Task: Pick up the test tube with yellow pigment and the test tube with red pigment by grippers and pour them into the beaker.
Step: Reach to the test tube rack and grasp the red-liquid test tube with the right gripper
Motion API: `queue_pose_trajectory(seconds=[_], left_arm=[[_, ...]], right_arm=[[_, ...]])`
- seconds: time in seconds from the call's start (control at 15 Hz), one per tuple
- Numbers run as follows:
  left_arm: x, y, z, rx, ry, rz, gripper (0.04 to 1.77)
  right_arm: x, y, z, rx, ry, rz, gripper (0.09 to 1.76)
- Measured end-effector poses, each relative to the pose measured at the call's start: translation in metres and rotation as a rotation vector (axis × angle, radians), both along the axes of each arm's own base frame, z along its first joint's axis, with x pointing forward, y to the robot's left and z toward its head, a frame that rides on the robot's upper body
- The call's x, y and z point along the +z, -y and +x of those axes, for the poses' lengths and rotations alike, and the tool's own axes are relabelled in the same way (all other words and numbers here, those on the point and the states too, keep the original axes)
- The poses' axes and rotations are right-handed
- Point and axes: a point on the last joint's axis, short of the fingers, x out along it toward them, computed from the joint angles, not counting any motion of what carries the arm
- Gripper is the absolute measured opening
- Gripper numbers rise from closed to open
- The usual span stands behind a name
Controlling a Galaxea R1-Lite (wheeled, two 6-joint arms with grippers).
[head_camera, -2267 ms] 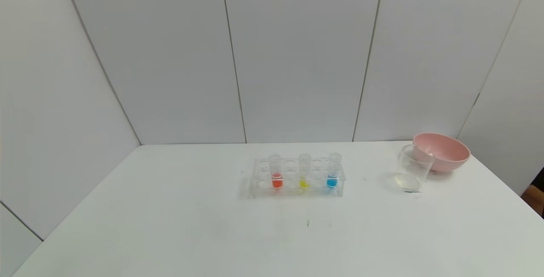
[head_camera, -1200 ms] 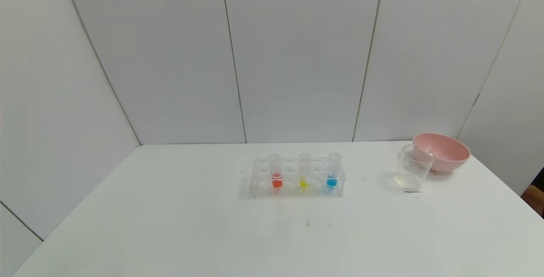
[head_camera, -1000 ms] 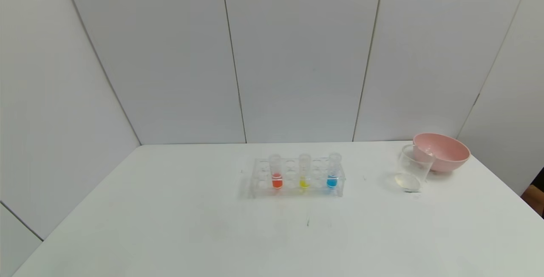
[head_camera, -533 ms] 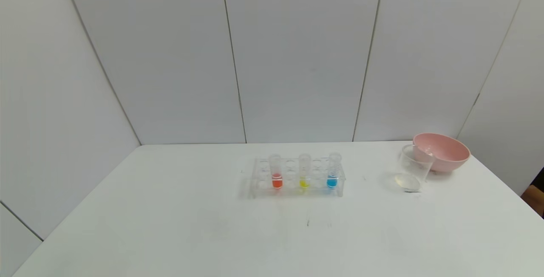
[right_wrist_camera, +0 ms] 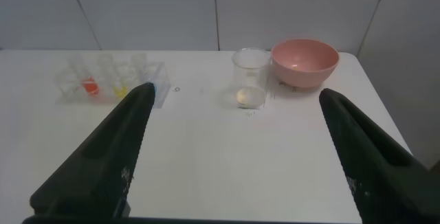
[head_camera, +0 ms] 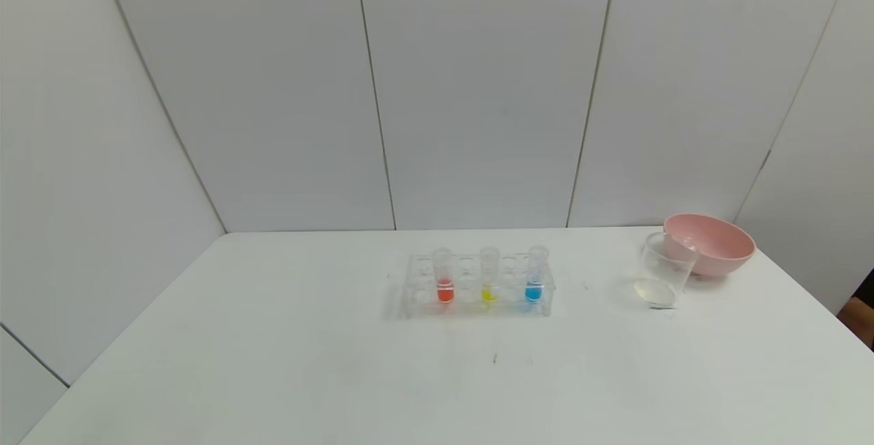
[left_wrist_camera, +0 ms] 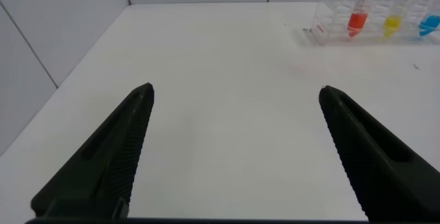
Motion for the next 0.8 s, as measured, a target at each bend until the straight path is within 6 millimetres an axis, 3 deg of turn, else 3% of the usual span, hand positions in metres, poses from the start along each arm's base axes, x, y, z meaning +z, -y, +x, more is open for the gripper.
queue_pose_trajectory(seconds=[0.47, 0.8], left_arm=[[0.0, 0.0, 0.0, 0.0, 0.0, 0.0, 1.72], [0.0, 0.0, 0.0, 0.0, 0.0, 0.0, 1.72]], right_arm=[[0.04, -0.015, 0.11, 0.075, -0.076, 0.009, 1.71], [0.048, -0.058, 0.144, 0.118, -0.223, -0.035, 1.71]])
